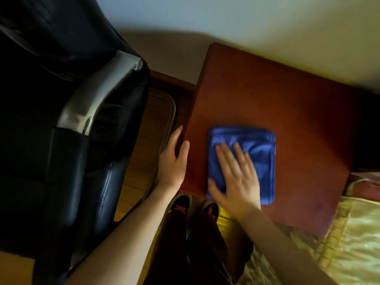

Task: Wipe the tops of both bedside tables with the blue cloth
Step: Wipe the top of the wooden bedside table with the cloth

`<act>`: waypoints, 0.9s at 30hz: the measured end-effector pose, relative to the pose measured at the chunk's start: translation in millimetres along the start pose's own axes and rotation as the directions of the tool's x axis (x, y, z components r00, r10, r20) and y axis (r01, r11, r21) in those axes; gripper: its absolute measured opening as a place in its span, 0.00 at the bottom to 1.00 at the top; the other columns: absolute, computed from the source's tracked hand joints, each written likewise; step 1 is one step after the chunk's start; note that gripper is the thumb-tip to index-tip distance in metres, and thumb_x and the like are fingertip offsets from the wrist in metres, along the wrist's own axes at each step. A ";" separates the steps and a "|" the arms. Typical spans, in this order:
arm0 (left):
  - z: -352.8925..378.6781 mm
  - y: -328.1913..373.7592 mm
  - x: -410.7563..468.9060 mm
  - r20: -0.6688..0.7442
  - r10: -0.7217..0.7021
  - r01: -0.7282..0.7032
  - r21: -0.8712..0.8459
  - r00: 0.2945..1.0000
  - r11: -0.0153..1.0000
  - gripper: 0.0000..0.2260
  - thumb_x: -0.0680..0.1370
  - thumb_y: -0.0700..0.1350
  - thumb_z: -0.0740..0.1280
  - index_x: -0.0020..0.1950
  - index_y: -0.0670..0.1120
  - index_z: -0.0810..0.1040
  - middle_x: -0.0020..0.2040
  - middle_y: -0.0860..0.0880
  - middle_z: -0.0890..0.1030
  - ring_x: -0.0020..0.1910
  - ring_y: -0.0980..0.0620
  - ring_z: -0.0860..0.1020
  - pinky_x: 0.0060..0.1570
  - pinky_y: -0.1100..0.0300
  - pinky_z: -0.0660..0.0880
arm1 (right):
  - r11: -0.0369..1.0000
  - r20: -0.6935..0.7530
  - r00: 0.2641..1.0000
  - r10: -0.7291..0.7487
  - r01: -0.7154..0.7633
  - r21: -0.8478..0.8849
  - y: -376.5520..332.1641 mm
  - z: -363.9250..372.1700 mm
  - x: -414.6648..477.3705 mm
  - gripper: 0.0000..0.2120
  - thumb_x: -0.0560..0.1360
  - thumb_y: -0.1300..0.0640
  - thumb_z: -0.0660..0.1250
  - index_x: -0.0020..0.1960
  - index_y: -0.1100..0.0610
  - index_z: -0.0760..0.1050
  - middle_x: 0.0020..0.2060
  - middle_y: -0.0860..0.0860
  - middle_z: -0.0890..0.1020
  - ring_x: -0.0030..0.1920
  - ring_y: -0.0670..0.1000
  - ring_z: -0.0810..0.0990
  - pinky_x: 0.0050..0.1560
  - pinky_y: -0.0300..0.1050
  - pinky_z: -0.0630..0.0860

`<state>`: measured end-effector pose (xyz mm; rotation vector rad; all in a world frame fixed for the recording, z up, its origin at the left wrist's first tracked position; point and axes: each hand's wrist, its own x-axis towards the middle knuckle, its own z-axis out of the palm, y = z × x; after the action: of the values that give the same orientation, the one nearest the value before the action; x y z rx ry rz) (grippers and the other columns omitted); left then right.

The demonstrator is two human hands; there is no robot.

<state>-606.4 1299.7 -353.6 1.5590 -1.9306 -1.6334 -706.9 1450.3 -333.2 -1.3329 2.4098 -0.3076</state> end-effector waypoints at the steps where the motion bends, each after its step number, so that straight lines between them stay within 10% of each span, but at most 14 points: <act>1: 0.0 -0.5 0.3 -0.004 0.004 -0.004 0.005 1.000 1.000 0.20 0.82 0.51 0.59 0.75 0.54 0.66 0.72 0.55 0.72 0.69 0.60 0.70 0.69 0.57 0.70 | 1.000 0.030 0.999 -0.025 0.025 -0.007 -5.1 8.1 -25.3 0.37 0.73 0.42 0.65 0.78 0.54 0.58 0.77 0.48 0.61 0.79 0.54 0.53 0.77 0.55 0.54; 13: -0.6 -9.1 5.3 0.007 0.031 -0.030 -0.015 1.000 0.999 0.19 0.82 0.50 0.59 0.74 0.54 0.68 0.65 0.64 0.75 0.62 0.69 0.73 0.62 0.68 0.72 | 0.983 -0.067 0.997 -0.025 0.013 -0.183 -14.7 -7.7 140.7 0.33 0.78 0.38 0.52 0.79 0.50 0.52 0.78 0.48 0.59 0.79 0.55 0.53 0.76 0.52 0.46; 18: 1.6 -6.4 4.8 -0.017 0.019 -0.020 -0.019 1.000 1.000 0.20 0.81 0.52 0.60 0.74 0.54 0.67 0.72 0.56 0.73 0.70 0.59 0.70 0.69 0.52 0.71 | 0.983 -0.080 0.997 0.019 -0.033 -0.183 -14.4 -28.3 218.7 0.34 0.76 0.39 0.49 0.79 0.50 0.53 0.79 0.48 0.58 0.79 0.55 0.50 0.77 0.52 0.46; 27: 0.1 -0.2 1.5 -0.021 -0.013 0.013 0.022 1.000 1.000 0.19 0.81 0.54 0.59 0.73 0.58 0.67 0.70 0.56 0.75 0.66 0.58 0.75 0.65 0.51 0.74 | 0.982 -0.053 0.986 0.157 -0.162 -0.099 -13.4 7.8 -0.5 0.34 0.77 0.44 0.60 0.79 0.51 0.55 0.78 0.47 0.58 0.79 0.55 0.51 0.77 0.55 0.52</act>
<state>-607.0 1298.6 -354.6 1.5932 -1.9389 -1.6002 -693.1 1443.5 -335.4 -1.1764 2.5832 -0.1736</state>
